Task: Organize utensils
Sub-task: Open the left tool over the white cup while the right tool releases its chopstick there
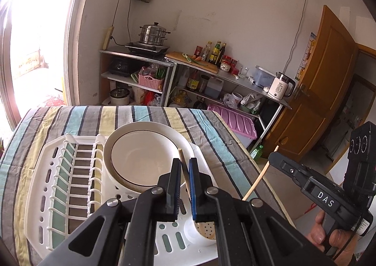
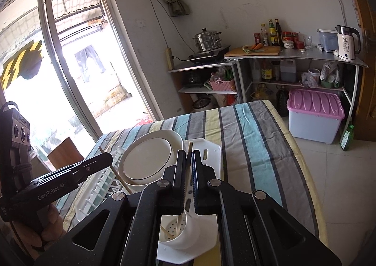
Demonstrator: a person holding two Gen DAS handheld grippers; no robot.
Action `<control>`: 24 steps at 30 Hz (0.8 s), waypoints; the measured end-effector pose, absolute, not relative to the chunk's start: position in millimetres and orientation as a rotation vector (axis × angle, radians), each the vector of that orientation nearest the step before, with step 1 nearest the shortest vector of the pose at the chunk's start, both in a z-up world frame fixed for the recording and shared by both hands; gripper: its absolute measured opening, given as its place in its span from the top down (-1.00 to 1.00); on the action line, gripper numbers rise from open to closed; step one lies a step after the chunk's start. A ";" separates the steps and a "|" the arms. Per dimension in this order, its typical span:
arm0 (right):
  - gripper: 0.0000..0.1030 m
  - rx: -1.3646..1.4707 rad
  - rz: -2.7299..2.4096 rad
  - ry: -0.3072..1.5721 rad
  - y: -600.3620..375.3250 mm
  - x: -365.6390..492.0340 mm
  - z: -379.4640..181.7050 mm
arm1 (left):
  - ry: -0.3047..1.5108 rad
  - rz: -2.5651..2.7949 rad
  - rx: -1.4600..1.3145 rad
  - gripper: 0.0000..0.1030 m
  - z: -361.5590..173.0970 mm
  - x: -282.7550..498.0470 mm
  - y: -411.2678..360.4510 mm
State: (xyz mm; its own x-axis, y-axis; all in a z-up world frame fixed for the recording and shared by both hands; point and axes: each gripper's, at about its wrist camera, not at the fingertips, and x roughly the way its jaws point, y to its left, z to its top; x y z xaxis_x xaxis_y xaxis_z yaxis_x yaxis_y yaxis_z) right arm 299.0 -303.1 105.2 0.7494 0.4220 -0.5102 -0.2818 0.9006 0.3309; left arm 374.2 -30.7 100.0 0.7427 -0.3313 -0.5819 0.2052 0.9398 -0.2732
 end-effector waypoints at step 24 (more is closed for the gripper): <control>0.74 0.185 0.413 0.580 -314.4 184.7 109.4 | 0.627 -0.287 -0.058 0.77 94.5 228.1 -1.8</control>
State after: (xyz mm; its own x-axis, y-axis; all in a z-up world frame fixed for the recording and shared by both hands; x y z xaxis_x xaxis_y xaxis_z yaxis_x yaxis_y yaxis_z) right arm 184.7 -314.4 109.4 0.7579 0.4277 -0.4925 -0.3251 0.9023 0.2833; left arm 228.1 -1.8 94.5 0.7715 -0.2824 -0.5702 0.2476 0.9587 -0.1399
